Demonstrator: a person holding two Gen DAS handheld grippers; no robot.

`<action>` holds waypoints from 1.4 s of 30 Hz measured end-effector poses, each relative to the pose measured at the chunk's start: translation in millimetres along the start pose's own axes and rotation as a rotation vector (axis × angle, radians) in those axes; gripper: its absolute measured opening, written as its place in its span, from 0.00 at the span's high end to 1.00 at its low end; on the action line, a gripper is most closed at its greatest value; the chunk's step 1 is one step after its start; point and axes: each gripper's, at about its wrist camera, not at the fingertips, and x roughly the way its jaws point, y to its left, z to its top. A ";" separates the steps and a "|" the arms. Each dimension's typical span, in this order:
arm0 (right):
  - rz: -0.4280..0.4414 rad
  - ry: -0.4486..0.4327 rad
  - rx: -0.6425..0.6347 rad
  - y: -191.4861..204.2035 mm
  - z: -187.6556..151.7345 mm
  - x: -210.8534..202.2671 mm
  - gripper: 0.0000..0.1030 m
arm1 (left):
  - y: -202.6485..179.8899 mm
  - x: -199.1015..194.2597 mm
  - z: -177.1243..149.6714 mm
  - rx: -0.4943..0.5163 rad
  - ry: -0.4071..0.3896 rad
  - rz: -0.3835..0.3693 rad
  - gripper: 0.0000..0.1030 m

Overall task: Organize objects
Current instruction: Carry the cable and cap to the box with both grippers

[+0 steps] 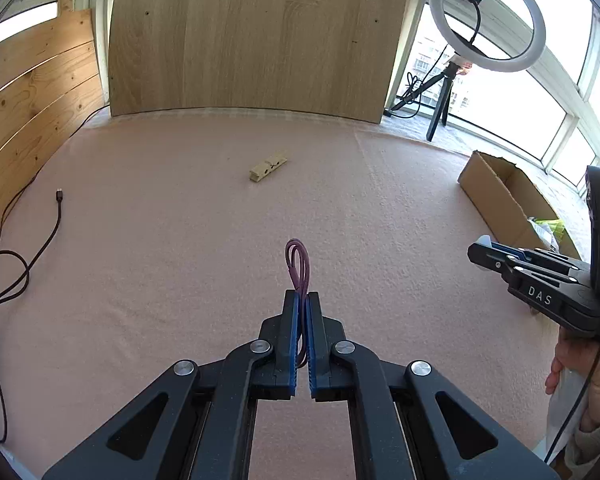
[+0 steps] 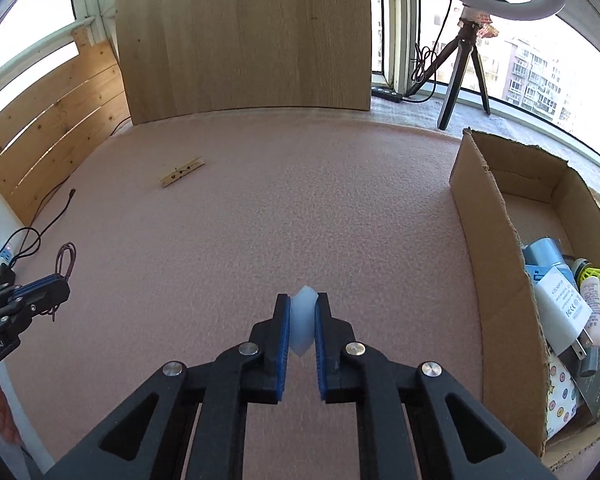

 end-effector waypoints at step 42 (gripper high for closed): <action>-0.113 -0.243 0.150 -162.7 -27.7 -148.2 0.90 | -299.9 3.4 76.3 0.260 -0.100 -0.219 0.97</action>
